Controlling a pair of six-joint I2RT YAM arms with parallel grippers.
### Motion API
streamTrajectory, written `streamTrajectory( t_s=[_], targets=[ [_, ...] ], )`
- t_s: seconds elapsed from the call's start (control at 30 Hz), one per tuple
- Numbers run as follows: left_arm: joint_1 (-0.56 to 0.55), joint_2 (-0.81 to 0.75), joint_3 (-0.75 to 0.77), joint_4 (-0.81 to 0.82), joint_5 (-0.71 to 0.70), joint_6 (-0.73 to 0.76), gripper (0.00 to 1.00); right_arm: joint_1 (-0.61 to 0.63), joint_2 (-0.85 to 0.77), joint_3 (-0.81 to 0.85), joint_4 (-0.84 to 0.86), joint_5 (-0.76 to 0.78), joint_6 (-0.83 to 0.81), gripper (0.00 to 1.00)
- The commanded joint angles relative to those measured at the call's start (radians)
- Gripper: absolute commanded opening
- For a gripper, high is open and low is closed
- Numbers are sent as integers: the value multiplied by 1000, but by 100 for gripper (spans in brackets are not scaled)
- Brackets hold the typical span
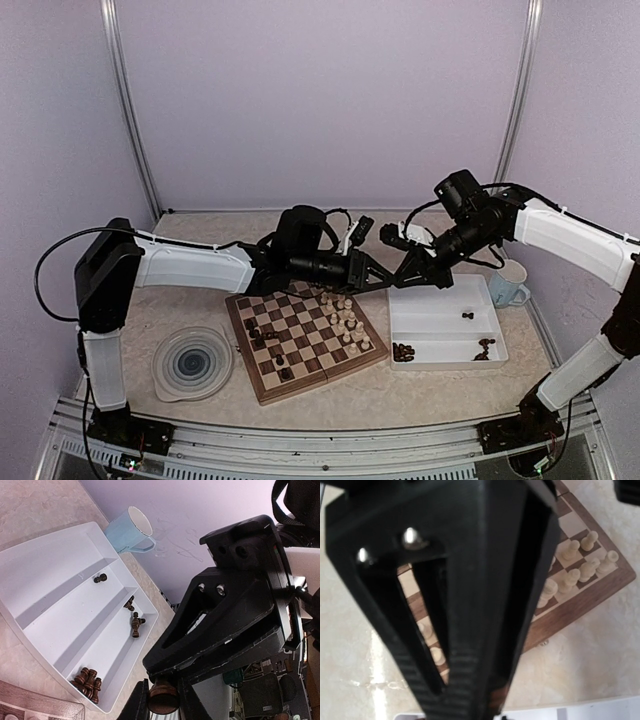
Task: Set up the chess pieces on the board
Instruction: Pass from the right arm to the left
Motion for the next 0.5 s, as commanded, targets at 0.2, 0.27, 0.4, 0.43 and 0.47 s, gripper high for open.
streamTrajectory(
  t_s=[0.2,0.27,0.4,0.43,0.47],
  targets=[
    [16,-30,-80,262,51,-42,15,-139,-118,0,103,-171,89,40],
    [20,-47,-112,350,43,-56,15,-258,-162,-9,184,-305,182,53],
    [17,-66,-163,578,18,-99,15,-374,-163,-67,306,-524,389,56],
    [16,-67,-171,629,12,-111,15,-382,-152,-84,327,-570,433,56],
    [14,-63,-174,664,5,-123,15,-384,-142,-101,346,-615,468,56]
  ],
)
